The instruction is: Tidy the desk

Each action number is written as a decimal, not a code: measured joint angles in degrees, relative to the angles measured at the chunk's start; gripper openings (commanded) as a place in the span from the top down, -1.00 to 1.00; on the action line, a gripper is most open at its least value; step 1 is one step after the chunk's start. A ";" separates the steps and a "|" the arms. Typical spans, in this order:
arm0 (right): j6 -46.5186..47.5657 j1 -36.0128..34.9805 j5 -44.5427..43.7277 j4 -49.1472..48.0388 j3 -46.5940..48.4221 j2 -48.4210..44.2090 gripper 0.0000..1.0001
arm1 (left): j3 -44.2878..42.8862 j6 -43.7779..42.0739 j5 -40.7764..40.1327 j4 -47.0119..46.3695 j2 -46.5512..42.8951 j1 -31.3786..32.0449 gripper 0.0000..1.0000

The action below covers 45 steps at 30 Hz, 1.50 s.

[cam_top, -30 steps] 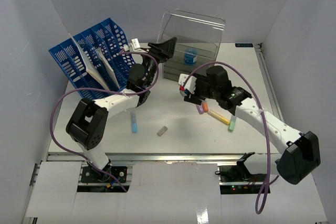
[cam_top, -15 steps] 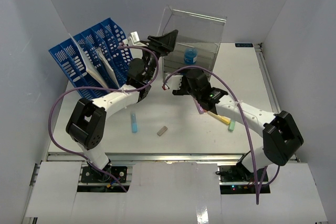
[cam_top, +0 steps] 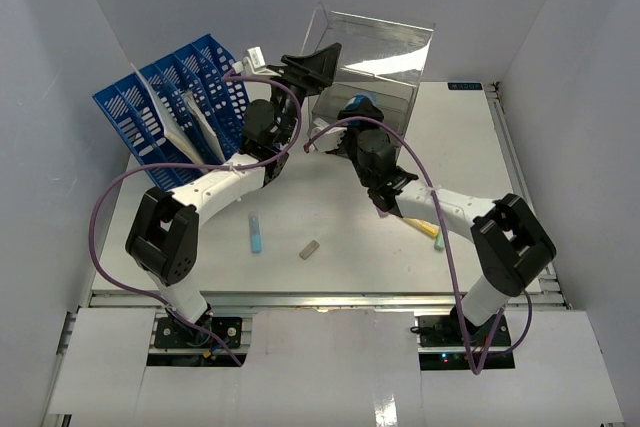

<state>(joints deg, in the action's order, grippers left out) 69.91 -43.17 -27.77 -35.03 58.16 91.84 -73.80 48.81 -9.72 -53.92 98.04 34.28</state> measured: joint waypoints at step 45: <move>-1.46 7.20 45.08 58.87 0.73 -15.72 -1.00 | 4.96 -0.25 0.78 1.33 -2.90 -0.04 -0.96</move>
<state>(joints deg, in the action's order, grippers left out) 68.45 -35.97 17.32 23.84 58.88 76.13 -68.84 48.57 -8.93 -52.58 95.14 34.24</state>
